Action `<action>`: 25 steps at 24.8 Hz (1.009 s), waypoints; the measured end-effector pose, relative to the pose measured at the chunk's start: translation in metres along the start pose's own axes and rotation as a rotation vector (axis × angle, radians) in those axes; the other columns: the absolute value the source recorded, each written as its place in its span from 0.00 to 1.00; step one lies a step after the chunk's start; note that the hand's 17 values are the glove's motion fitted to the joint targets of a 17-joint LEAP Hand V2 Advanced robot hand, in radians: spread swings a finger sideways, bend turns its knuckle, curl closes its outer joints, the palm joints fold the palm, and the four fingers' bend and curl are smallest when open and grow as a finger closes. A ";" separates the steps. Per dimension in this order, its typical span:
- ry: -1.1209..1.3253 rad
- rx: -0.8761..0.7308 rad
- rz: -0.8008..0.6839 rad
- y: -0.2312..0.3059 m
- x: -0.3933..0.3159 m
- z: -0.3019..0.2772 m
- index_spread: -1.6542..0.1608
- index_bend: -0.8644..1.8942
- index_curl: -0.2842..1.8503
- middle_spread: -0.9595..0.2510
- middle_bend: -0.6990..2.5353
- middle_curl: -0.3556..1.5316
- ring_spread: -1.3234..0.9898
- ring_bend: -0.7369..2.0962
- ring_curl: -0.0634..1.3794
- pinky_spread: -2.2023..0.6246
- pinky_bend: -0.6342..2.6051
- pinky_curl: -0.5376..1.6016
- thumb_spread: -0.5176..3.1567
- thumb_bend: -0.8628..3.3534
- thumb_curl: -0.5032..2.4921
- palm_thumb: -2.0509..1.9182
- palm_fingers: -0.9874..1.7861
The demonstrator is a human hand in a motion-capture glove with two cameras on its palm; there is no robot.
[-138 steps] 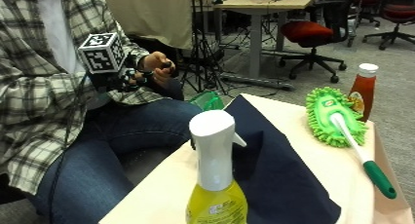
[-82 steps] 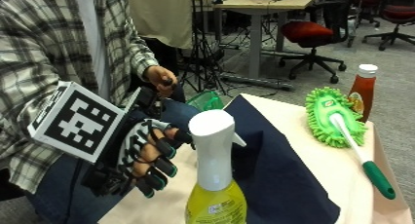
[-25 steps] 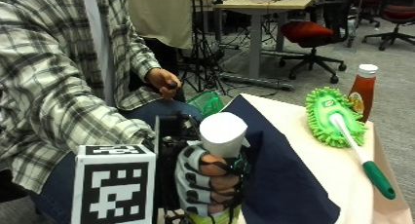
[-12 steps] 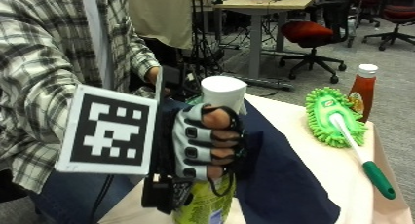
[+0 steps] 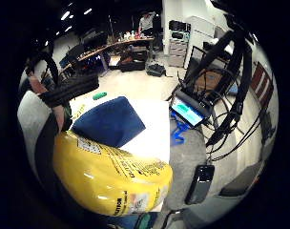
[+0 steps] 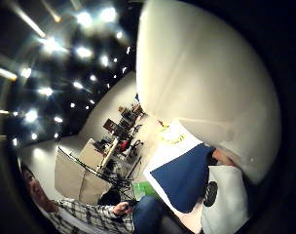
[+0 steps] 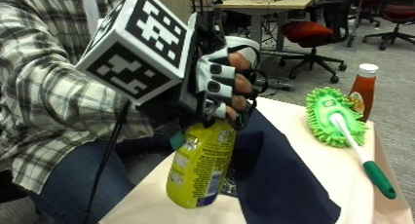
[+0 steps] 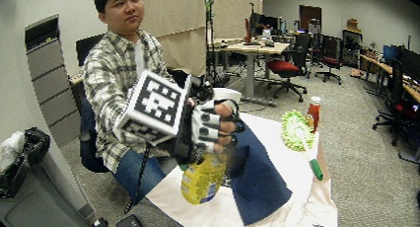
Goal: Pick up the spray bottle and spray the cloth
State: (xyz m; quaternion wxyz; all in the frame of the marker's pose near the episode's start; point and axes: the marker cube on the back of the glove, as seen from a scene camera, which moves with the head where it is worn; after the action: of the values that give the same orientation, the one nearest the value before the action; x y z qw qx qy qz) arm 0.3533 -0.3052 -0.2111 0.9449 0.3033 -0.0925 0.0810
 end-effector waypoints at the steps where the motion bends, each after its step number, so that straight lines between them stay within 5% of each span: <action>1: 0.017 -0.022 -0.014 -0.002 -0.005 0.001 0.74 0.37 0.35 0.63 0.36 0.47 0.47 0.46 0.37 0.74 0.33 0.44 0.19 0.20 0.43 0.81 0.79; 20: 0.294 -0.392 -0.277 0.005 -0.082 0.036 0.74 0.37 0.36 0.62 0.36 0.47 0.47 0.46 0.38 0.73 0.33 0.44 0.18 0.20 0.43 0.80 0.79; 25: 0.507 -0.549 -0.450 0.022 -0.109 0.070 0.74 0.37 0.37 0.62 0.36 0.47 0.47 0.46 0.38 0.73 0.33 0.44 0.18 0.20 0.43 0.80 0.79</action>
State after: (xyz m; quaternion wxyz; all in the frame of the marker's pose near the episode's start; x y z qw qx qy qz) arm 0.2344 -0.3393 -0.1673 0.9774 0.0239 0.1929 -0.0827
